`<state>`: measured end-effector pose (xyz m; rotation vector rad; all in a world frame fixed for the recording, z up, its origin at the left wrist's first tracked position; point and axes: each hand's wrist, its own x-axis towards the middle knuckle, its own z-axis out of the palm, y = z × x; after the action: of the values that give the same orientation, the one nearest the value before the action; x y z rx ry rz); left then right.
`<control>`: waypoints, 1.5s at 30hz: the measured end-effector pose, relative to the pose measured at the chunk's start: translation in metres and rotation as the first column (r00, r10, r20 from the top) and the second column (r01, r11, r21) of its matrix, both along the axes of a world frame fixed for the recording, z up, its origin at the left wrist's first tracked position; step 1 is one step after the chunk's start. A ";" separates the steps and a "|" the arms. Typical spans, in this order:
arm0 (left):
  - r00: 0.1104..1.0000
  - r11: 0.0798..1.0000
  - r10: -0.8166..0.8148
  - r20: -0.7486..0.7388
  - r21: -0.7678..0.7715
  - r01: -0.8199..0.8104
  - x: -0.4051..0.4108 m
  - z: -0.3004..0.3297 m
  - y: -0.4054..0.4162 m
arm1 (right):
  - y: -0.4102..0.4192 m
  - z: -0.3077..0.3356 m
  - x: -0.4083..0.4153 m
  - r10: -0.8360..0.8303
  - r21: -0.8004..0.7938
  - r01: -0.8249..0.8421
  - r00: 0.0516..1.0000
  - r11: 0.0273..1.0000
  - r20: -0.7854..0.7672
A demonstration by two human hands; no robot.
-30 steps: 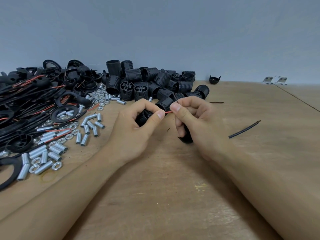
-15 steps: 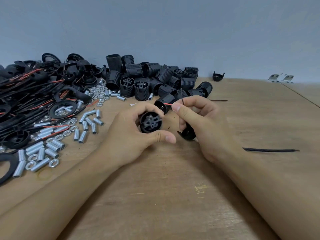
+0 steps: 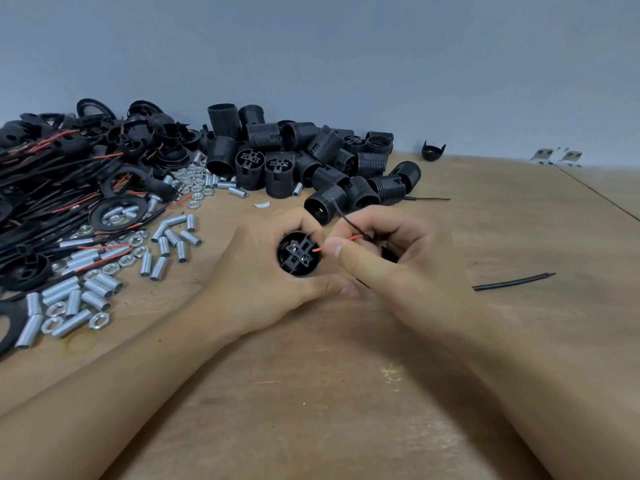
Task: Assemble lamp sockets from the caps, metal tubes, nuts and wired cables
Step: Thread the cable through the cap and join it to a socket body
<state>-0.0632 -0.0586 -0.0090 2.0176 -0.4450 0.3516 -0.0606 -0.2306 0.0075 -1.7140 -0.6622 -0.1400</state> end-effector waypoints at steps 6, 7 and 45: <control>0.999 0.999 -0.048 0.026 0.026 0.047 0.000 -0.001 0.001 | 0.002 -0.002 -0.001 -0.040 -0.111 0.043 0.999 0.993 0.034; 0.998 0.998 -0.052 0.025 0.020 0.051 0.001 -0.002 0.001 | 0.002 -0.002 -0.001 -0.036 -0.123 0.042 0.998 0.991 0.050; 0.993 0.991 -0.110 -0.047 -0.081 0.106 0.005 -0.007 0.002 | 0.012 -0.009 0.001 0.108 -0.338 0.017 0.932 0.941 0.346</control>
<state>-0.0579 -0.0564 -0.0156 1.9131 -0.4986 0.2466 -0.0599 -0.2183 -0.0013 -2.0216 -1.0468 -0.3303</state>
